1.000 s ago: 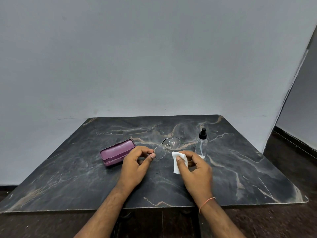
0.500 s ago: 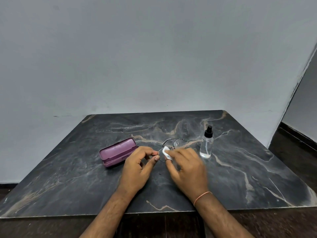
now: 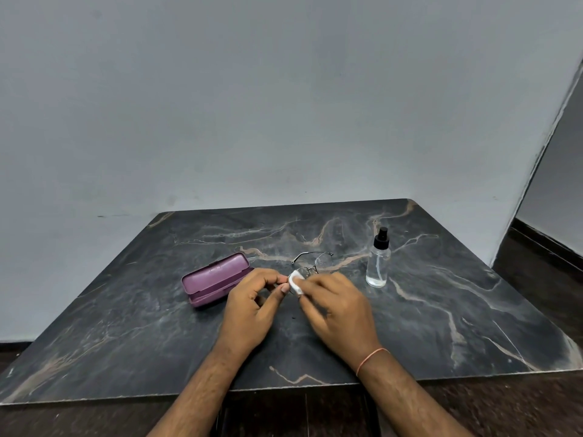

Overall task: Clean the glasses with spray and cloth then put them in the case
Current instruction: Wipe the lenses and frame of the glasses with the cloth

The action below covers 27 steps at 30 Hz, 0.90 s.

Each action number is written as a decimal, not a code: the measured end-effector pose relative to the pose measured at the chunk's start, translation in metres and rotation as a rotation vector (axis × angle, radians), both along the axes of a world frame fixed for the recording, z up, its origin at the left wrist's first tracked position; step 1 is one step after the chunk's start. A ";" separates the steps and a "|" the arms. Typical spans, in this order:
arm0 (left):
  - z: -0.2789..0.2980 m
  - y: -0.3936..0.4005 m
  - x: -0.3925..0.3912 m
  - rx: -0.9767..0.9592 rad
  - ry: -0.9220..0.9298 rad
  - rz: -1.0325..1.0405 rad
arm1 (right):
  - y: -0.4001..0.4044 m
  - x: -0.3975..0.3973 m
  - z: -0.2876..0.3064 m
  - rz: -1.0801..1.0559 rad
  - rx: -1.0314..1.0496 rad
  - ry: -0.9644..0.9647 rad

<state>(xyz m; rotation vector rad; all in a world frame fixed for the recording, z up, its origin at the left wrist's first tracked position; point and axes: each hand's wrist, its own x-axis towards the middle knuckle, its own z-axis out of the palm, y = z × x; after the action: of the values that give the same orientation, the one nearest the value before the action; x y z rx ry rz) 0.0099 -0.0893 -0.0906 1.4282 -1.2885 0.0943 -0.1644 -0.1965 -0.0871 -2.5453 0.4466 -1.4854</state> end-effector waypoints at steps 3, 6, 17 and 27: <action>0.001 0.001 0.000 0.004 -0.004 -0.002 | 0.000 0.000 0.002 -0.021 0.008 -0.009; 0.002 0.001 -0.003 0.006 -0.015 -0.017 | -0.002 0.000 0.005 -0.114 0.059 -0.077; 0.002 0.001 -0.002 -0.013 0.038 0.006 | -0.002 -0.001 0.003 -0.111 0.086 -0.051; 0.004 0.002 -0.002 -0.050 0.126 0.015 | 0.000 -0.001 0.002 -0.104 0.072 -0.015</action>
<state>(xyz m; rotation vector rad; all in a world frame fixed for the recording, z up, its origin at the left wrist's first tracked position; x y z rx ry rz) 0.0076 -0.0873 -0.0869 1.3791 -1.1645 0.0457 -0.1658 -0.1967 -0.0854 -2.4883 0.6280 -1.4924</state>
